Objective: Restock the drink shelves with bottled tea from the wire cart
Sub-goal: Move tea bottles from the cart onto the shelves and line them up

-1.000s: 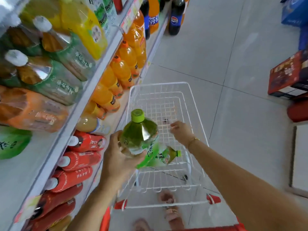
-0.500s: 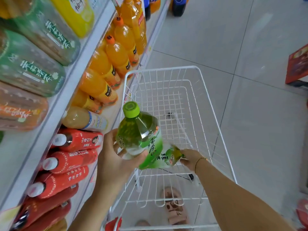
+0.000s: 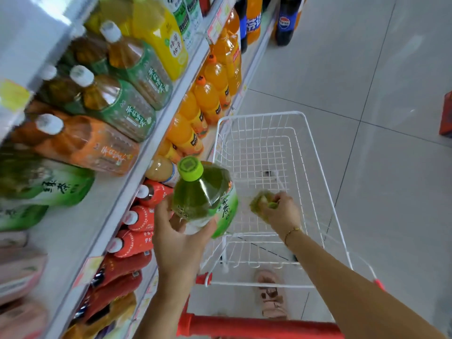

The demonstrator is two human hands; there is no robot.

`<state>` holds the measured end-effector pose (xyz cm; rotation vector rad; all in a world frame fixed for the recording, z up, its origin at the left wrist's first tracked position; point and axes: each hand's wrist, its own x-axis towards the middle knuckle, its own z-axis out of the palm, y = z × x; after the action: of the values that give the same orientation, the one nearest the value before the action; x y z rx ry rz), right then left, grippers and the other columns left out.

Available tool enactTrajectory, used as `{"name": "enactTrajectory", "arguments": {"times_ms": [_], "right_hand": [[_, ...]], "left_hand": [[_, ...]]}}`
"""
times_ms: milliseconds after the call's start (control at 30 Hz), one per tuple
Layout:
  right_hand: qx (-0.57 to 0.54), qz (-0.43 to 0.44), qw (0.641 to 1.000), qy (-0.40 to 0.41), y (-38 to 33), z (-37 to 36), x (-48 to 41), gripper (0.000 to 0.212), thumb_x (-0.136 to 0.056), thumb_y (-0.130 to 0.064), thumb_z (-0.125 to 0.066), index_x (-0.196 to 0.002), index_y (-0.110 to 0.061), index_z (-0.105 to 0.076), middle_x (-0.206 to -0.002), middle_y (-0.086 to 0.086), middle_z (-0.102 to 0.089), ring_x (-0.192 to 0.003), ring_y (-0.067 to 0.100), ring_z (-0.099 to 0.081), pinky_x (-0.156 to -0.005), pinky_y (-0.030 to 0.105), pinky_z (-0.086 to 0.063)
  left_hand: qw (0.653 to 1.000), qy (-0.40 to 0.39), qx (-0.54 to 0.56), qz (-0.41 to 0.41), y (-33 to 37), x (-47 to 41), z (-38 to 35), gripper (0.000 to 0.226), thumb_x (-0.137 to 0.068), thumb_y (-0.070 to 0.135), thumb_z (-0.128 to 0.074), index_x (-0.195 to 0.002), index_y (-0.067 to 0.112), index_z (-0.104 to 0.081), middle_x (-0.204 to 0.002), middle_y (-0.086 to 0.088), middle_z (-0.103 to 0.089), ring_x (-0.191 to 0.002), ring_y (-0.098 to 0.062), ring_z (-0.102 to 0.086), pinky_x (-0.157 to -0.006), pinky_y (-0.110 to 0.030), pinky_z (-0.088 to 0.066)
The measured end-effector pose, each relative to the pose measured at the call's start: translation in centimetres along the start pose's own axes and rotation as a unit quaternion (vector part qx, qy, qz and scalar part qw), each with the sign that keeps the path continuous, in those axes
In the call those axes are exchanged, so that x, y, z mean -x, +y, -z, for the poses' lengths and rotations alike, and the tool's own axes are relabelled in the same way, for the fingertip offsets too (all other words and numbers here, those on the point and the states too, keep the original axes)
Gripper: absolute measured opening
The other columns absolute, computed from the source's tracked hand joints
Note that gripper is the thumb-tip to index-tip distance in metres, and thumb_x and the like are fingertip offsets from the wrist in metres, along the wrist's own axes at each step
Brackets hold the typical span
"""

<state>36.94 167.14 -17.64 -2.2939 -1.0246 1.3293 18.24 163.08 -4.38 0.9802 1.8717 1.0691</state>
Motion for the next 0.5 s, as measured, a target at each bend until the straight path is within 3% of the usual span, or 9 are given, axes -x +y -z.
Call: {"name": "enactTrajectory", "arguments": {"times_ms": [200,300,367,400,433,500], "right_hand": [[0.033,0.129,0.988,0.074,-5.2,7.3,6.4,0.022,-0.08,-0.021,-0.068,-0.092,-0.014,-0.051,-0.087,0.009,-0.06,-0.064,0.016,-0.053,-0.047,0.023,-0.038],[0.009,0.218,0.974,0.066,-8.9,10.4,11.3,0.02,-0.079,-0.018,-0.07,-0.091,-0.018,-0.054,-0.085,0.007,-0.06,-0.062,0.021,-0.06,-0.043,0.02,-0.043],[-0.029,0.262,0.964,0.021,-11.6,11.5,14.2,0.02,-0.08,-0.014,-0.069,-0.086,-0.022,-0.053,-0.082,0.004,-0.06,-0.052,0.015,-0.061,-0.038,0.014,-0.042],[-0.046,0.287,0.957,-0.007,-13.0,11.6,15.5,0.022,-0.079,-0.011,-0.069,-0.083,-0.023,-0.052,-0.079,0.003,-0.06,-0.047,0.011,-0.06,-0.039,0.012,-0.041],[-0.06,0.311,0.948,-0.034,-14.4,11.4,16.7,0.024,-0.079,-0.009,-0.069,-0.081,-0.024,-0.051,-0.076,0.002,-0.06,-0.045,0.008,-0.06,-0.04,0.012,-0.042],[-0.093,0.344,0.93,-0.088,-16.6,9.8,18.2,0.024,-0.078,-0.002,-0.069,-0.08,-0.018,-0.051,-0.072,0.006,-0.056,-0.043,0.003,-0.057,-0.041,0.011,-0.042]], "left_hand": [[0.999,0.043,0.027,0.0,2.1,2.6,5.6,0.053,-0.066,-0.002,-0.08,-0.108,0.02,-0.057,-0.091,0.011,-0.069,-0.081,-0.001,-0.065,-0.066,-0.01,-0.051],[0.997,0.071,0.026,0.0,2.2,3.5,8.4,0.064,-0.06,0.0,-0.085,-0.113,0.019,-0.055,-0.092,0.012,-0.067,-0.079,0.005,-0.063,-0.066,-0.01,-0.051],[0.995,0.099,0.02,-0.003,1.5,4.3,10.7,0.072,-0.05,0.015,-0.09,-0.111,0.03,-0.054,-0.095,0.015,-0.067,-0.079,0.001,-0.064,-0.068,-0.018,-0.054],[0.994,0.111,0.018,-0.002,1.1,4.7,11.7,0.073,-0.047,0.023,-0.089,-0.109,0.035,-0.053,-0.097,0.013,-0.067,-0.077,-0.009,-0.064,-0.068,-0.027,-0.055],[0.992,0.126,0.021,0.003,0.4,4.9,12.8,0.073,-0.047,0.025,-0.089,-0.109,0.036,-0.052,-0.097,0.01,-0.067,-0.073,-0.018,-0.062,-0.066,-0.036,-0.053],[0.987,0.159,0.012,0.011,-1.3,4.9,14.8,0.075,-0.05,0.017,-0.091,-0.112,0.033,-0.051,-0.096,0.005,-0.067,-0.066,-0.02,-0.059,-0.068,-0.045,-0.053]]}}
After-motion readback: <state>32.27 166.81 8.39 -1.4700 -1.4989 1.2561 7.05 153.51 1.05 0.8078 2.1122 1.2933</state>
